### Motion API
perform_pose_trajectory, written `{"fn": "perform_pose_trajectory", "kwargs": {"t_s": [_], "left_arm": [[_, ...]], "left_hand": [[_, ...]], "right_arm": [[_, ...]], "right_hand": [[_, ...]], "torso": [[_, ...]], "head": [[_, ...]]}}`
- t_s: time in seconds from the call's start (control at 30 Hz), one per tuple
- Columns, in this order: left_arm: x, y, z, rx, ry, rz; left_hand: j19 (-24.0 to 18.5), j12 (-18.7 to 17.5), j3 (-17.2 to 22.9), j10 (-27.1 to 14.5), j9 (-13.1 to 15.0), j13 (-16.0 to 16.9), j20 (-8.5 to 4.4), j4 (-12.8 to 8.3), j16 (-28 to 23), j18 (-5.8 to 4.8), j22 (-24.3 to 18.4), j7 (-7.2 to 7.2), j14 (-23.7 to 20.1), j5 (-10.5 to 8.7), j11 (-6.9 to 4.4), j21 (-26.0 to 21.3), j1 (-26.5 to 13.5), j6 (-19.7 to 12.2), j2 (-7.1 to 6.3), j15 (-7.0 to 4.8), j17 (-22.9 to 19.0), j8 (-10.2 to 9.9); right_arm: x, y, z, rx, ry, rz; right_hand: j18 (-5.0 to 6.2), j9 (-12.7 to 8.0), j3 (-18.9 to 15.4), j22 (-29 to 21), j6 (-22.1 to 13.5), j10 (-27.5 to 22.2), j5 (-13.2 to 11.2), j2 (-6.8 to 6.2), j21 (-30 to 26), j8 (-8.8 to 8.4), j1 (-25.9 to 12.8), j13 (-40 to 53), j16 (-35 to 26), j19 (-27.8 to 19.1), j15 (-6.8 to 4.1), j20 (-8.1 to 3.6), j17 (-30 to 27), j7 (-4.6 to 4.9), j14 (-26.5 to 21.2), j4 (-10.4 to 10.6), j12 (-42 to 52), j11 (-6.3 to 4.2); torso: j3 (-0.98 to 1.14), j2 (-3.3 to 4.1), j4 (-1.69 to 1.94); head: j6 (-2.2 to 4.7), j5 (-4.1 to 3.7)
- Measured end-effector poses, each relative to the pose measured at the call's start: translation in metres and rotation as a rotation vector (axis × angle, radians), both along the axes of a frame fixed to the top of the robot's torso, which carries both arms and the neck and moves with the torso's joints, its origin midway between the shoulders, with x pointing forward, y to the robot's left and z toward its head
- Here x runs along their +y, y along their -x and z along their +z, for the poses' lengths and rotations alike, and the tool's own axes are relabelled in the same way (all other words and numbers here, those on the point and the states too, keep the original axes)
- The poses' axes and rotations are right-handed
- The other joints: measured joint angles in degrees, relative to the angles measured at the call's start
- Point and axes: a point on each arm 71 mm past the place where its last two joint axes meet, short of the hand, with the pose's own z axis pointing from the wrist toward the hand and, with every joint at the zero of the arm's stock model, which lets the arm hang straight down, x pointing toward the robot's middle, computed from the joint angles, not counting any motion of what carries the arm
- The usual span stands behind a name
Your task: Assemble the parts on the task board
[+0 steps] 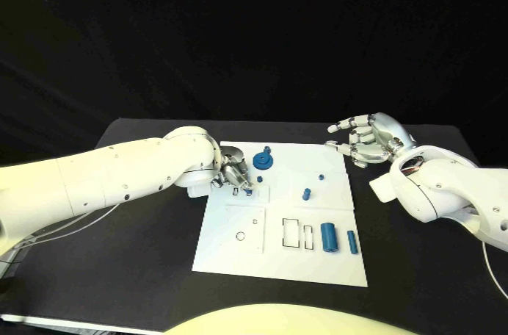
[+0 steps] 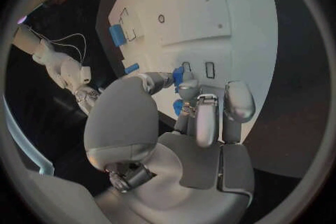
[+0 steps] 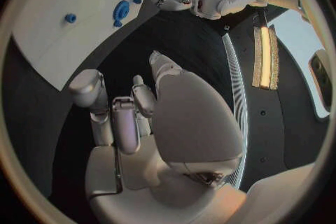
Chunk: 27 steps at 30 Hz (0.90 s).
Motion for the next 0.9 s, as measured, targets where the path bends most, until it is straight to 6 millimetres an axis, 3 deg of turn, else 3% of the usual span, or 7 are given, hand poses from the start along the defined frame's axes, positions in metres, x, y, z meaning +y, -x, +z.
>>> {"fn": "perform_pose_trajectory", "kwargs": {"t_s": [0.9], "left_arm": [[-0.0008,0.0012,-0.0032,0.007,-0.031,-0.023]], "left_hand": [[0.2,-0.2,-0.2,0.2,0.4,-0.5,-0.21,-0.2,0.0,0.01,0.2,-0.29,-0.2,0.87,-0.2,0.0,-1.0,0.5,-0.06,-0.2,0.0,0.2]], "right_arm": [[-0.0005,0.0004,-0.002,0.007,0.003,-0.002]], "right_hand": [[0.0,0.0,0.0,-0.1,0.0,0.0,0.0,0.0,-0.3,0.0,0.0,0.0,0.0,0.0,0.0,0.0,0.0,0.0,0.0,0.0,0.0,0.0]], "torso": [[0.0,-0.01,-0.02]], "head": [[-0.09,-0.01]]}}
